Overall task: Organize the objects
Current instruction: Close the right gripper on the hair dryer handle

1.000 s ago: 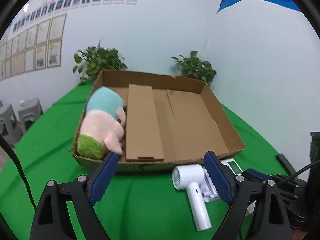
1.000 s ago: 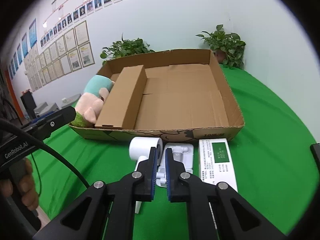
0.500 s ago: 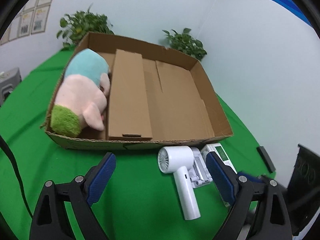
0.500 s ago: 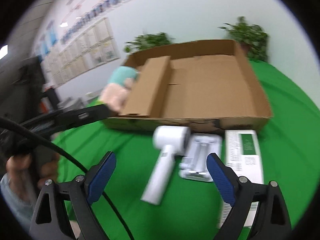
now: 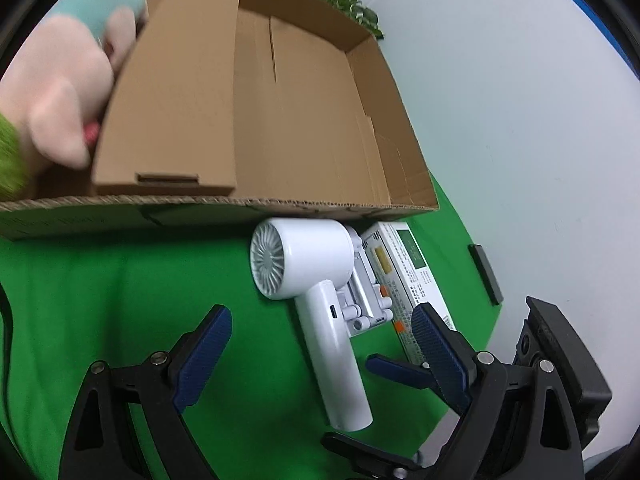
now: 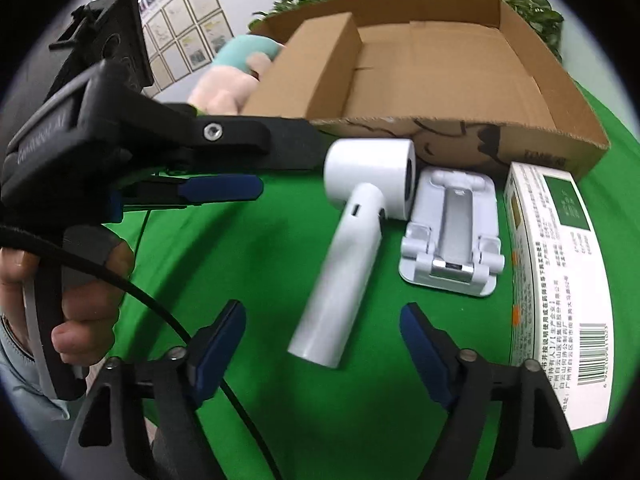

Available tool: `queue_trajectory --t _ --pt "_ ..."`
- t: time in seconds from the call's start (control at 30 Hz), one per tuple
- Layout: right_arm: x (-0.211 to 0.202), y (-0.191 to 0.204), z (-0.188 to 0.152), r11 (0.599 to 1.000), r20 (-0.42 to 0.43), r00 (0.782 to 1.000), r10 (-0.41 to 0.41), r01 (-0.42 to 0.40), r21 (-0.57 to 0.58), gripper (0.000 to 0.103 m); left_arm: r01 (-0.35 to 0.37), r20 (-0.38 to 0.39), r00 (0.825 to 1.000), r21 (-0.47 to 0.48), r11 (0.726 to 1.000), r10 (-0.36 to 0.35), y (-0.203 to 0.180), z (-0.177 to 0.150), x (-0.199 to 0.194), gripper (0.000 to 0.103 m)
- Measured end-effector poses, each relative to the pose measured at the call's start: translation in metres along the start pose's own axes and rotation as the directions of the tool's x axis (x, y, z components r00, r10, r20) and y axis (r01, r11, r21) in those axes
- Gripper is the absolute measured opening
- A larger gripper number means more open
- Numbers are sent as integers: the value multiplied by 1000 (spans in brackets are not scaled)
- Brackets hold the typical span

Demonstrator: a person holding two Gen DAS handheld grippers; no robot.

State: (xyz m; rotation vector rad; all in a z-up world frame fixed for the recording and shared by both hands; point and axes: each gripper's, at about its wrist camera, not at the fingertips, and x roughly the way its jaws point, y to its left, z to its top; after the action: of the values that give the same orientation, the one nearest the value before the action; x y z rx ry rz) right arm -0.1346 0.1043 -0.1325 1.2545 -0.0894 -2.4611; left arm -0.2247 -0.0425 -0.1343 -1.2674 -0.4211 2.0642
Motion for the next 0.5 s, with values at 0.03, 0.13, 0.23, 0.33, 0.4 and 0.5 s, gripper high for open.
queue_trajectory --t 0.03,0.13,0.23,0.33,0.4,0.5 --pt "1 2 0 1000 -2 1000 -16 16 -10 67 11 -14 1000 -10 1000 -11 2 0 4 90" --pt "3 7 -2 998 -10 999 -50 50 -29 42 50 -40 998 -31 998 -51 4 -4 12 90" --pt "3 14 -5 997 -9 998 -60 60 -46 33 58 -60 996 -28 998 -60 2 -8 18 90" --pt "-1 17 -10 996 -7 997 -72 72 -51 31 69 -73 995 -46 997 -73 4 -15 19 90" --pt "-7 20 -18 995 -10 997 -78 78 -61 29 73 -75 994 -58 996 -77 5 -22 17 90" --pt "-19 24 -34 995 -21 997 -77 76 -60 26 98 -91 990 -89 991 -106 6 -41 14 87"
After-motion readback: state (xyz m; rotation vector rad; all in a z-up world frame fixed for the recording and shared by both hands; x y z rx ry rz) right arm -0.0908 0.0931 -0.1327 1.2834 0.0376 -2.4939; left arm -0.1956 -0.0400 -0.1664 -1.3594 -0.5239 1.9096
